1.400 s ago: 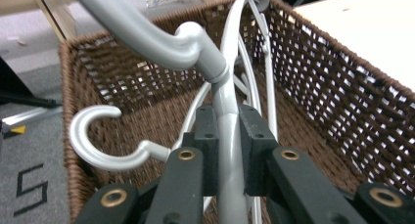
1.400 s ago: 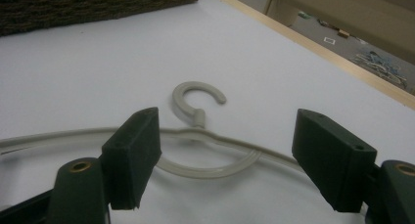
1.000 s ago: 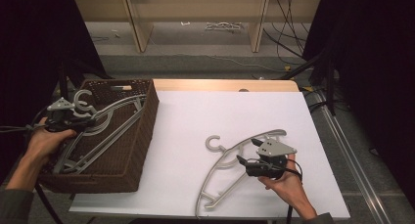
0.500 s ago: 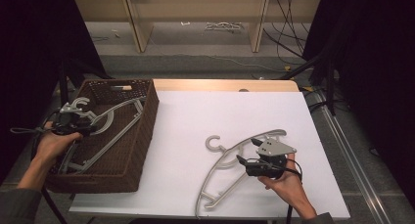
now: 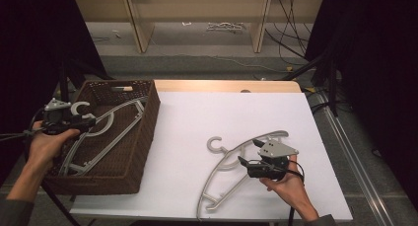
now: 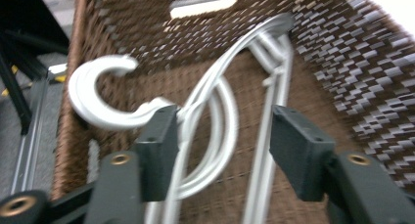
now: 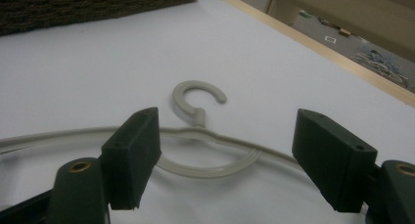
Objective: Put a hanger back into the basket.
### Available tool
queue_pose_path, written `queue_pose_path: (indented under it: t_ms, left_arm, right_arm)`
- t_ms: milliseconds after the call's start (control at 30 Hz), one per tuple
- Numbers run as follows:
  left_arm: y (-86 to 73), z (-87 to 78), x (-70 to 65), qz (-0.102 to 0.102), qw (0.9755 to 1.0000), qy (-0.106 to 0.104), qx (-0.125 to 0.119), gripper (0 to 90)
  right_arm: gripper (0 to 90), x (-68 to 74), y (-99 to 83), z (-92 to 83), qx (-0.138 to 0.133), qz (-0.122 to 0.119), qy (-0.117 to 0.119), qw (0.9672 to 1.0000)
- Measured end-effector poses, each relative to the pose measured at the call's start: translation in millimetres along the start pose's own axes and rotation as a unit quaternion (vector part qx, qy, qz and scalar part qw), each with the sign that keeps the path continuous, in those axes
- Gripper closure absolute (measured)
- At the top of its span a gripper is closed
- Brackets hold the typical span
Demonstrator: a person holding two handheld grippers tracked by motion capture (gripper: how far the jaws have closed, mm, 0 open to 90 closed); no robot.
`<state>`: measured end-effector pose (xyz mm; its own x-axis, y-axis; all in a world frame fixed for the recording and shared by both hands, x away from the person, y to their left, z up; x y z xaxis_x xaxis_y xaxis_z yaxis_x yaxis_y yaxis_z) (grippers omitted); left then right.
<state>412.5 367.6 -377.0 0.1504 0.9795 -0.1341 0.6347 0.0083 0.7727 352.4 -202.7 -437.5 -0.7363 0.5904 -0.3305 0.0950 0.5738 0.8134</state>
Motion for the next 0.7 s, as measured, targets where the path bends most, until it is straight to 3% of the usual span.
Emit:
queue_pose_path:
  t_ms: [33,200,367,500,633,700]
  left_arm:
    - [1.1,-4.1,-7.6,-0.009,0.9998,-0.009,-0.012,39.4]
    - [1.6,-29.6,-49.4,0.004,0.9970,-0.060,-0.048,35.1]
    - [-5.3,-42.5,-93.0,0.014,0.9899,-0.117,-0.079,32.8]
    - [-15.2,-41.7,-124.1,0.014,0.9836,-0.159,-0.083,30.7]
    - [-27.9,-37.2,-154.7,0.031,0.9790,-0.186,-0.077,29.6]
    - [-34.9,-35.3,-168.8,0.030,0.9760,-0.201,-0.079,29.1]
  right_arm:
    - [27.2,0.0,-0.2,0.0,-0.001,0.000,-0.001,1.0000]
    - [27.2,-0.3,0.3,-0.9,0.000,0.001,0.000,1.0000]
    - [27.2,0.2,0.8,-1.1,-0.004,0.006,0.001,1.0000]
    - [27.2,-0.1,0.7,-1.2,-0.008,0.010,-0.002,0.9999]
    - [27.2,-0.6,0.4,-1.5,-0.010,0.012,-0.004,0.9999]
    - [27.0,-1.0,0.6,-1.9,-0.010,0.015,-0.003,0.9998]
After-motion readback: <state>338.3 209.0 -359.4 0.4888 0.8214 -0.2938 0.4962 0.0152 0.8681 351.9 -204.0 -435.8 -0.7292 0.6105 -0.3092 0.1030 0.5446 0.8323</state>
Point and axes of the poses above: each handheld gripper's, and its own axes: z roughly forward along the jaws, y roughly out of its top, x roughly to its left, the point moved 1 cm from there along z, roughly forward along the jaws, and after that the axes turned 11 degrees about -z, right-handed, at the moved point
